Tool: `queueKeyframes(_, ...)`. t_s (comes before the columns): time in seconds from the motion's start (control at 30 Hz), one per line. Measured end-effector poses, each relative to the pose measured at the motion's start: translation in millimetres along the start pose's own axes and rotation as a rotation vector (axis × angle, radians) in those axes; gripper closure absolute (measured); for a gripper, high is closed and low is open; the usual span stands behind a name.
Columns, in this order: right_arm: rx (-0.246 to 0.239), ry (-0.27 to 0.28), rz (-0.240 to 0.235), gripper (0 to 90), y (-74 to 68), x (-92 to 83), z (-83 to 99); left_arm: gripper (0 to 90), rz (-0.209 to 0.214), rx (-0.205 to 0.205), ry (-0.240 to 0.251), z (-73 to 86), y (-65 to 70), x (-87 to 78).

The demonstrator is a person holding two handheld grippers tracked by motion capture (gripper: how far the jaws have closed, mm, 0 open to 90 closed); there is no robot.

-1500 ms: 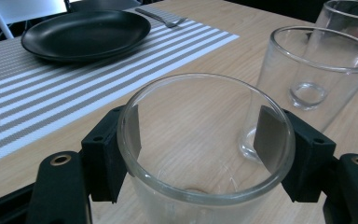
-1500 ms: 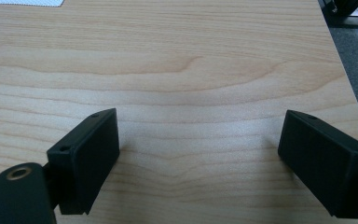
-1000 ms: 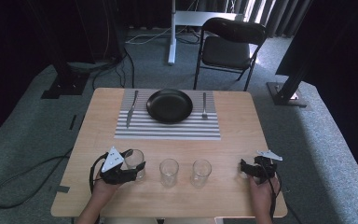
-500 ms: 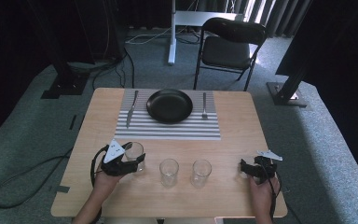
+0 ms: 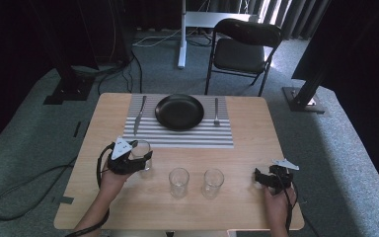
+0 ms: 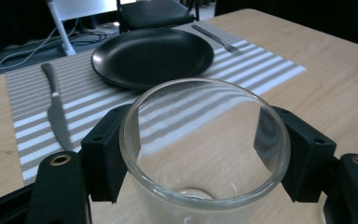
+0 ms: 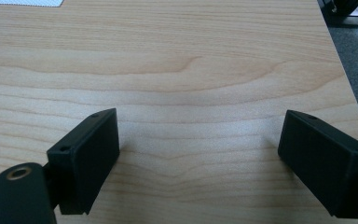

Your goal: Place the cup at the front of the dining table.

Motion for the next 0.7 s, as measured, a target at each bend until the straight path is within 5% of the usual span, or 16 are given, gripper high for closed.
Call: queueKeyframes(0.7,0.000,0.000,0.000,11.9,0.1,0.0,0.0,29.4,-0.047,-0.011,0.010,-36.5,-25.6,33.0)
Point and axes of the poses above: each handheld gripper's, and its own axes: x roughly forward along the jaws, z roughly out of its underside, y roughly to its right, the point moved 7 cm from there along x, roughly forward along the jaws, and after that the axes turned 1 degree about y, right-handed, at the moved point
